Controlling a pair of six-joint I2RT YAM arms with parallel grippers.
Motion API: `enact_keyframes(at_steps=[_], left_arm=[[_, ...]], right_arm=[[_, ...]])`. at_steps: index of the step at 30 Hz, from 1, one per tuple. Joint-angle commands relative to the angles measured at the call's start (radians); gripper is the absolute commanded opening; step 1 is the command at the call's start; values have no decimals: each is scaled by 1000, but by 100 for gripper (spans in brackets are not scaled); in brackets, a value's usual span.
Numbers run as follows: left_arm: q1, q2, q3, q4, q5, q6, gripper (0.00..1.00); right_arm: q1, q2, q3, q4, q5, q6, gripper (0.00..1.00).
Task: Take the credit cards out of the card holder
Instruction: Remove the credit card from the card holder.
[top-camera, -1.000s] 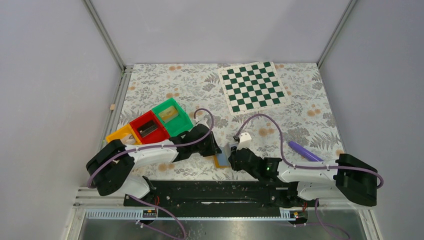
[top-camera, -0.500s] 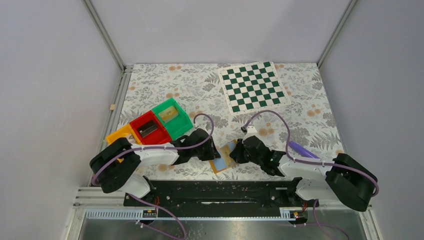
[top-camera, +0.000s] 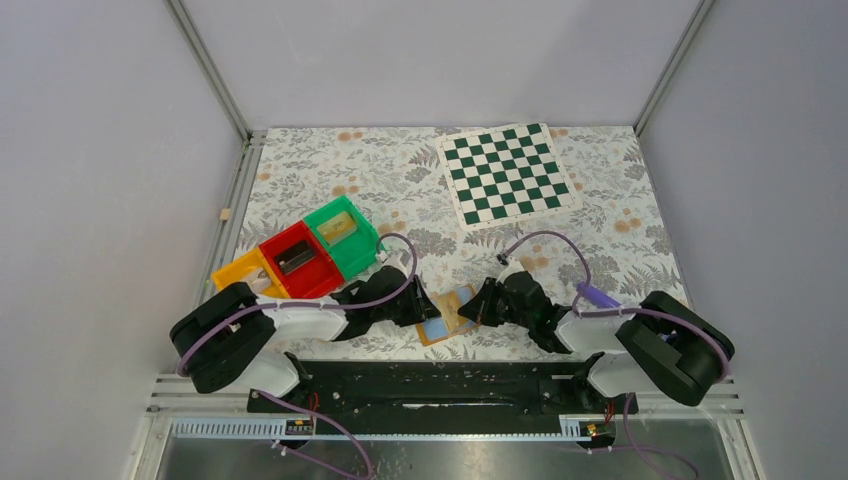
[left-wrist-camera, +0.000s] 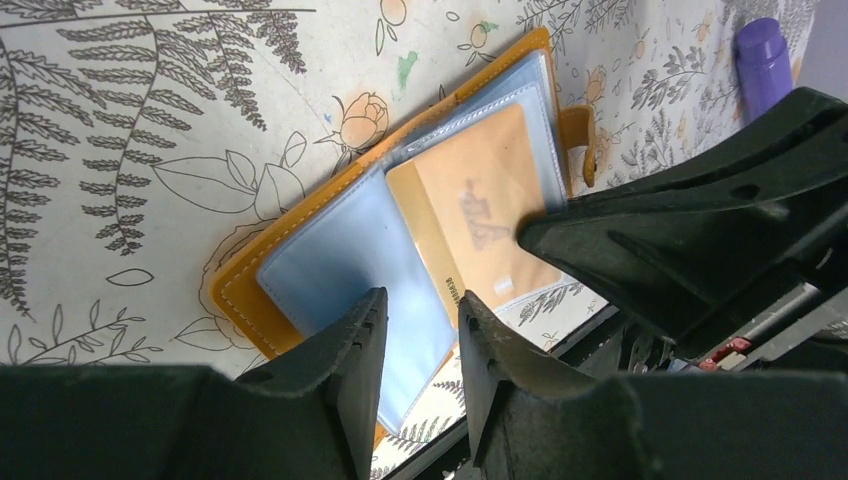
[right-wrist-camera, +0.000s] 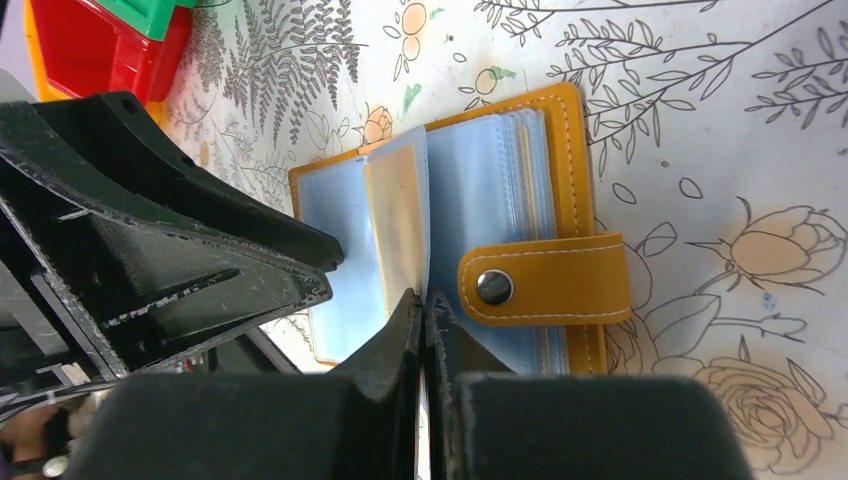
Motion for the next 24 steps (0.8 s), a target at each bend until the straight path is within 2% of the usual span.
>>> enact_keyframes(at_steps=[1, 6, 13, 17, 24], left_arm=[[0, -9, -49, 115, -1, -33, 36], [1, 0, -75, 168, 0, -35, 39], [1, -41, -91, 88, -64, -25, 39], [2, -37, -71, 26, -101, -11, 39], [2, -32, -57, -11, -111, 0, 39]], right_arm=[[-35, 109, -51, 62, -78, 47, 0], [-92, 253, -86, 288, -193, 126, 0], [-185, 480, -142, 676, -325, 246, 0], [-207, 508, -149, 705, -340, 251, 0], [-221, 444, -164, 698, -362, 249, 0]])
